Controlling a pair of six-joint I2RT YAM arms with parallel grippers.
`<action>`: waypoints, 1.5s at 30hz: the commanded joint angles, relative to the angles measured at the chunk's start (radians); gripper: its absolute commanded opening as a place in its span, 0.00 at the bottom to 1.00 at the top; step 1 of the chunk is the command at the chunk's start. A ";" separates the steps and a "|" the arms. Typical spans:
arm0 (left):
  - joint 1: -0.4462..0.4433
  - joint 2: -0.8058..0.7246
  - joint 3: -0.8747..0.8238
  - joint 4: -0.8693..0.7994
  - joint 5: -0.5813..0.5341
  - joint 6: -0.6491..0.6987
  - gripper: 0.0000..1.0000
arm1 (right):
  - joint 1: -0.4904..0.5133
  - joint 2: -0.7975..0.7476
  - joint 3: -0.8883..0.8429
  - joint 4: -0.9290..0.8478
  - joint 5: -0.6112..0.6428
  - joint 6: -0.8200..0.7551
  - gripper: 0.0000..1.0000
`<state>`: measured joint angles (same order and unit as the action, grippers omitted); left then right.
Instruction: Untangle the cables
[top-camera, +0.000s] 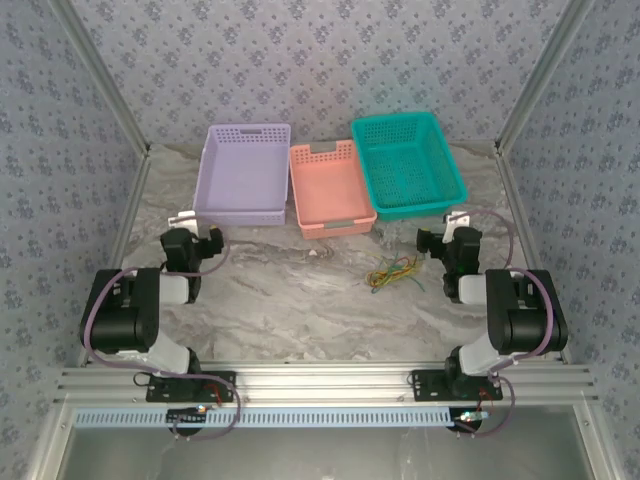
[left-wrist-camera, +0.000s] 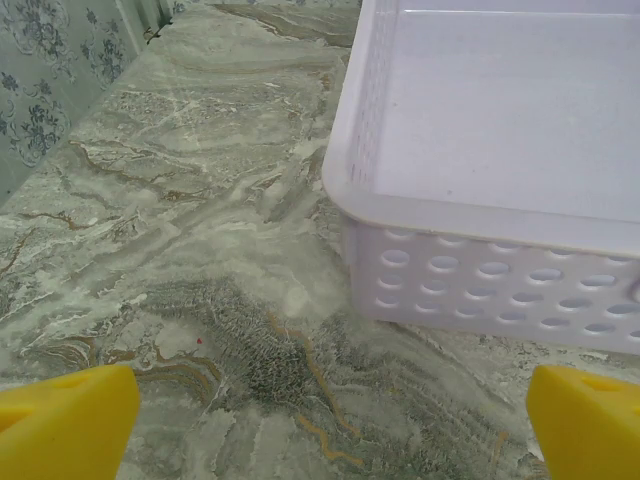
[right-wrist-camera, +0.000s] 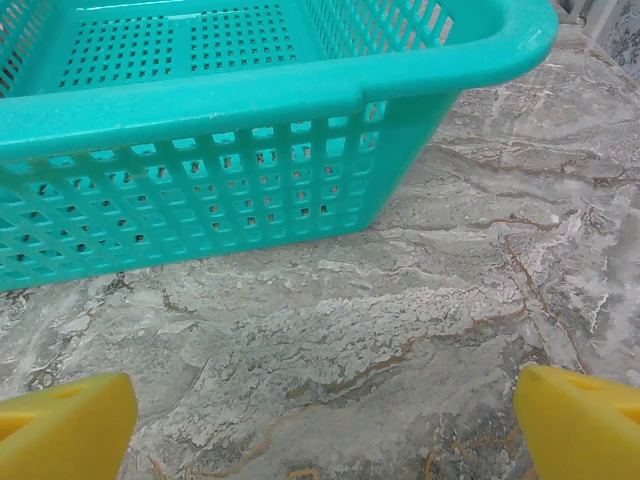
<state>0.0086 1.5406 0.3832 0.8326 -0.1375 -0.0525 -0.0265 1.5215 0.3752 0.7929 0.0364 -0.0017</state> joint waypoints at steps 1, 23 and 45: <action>0.002 -0.008 0.019 -0.003 0.021 0.006 0.99 | -0.005 0.000 0.021 0.000 -0.005 -0.019 0.99; 0.001 -0.008 0.020 -0.003 0.020 0.005 0.99 | -0.006 0.000 0.021 0.000 -0.004 -0.020 0.99; -0.509 -0.656 0.788 -1.374 -0.110 -0.364 0.99 | -0.006 -0.452 0.848 -1.449 -0.494 0.553 0.90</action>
<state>-0.5259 0.8818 1.1683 -0.2340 -0.4374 -0.1871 -0.0292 0.9916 1.2804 -0.2893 -0.0780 0.3439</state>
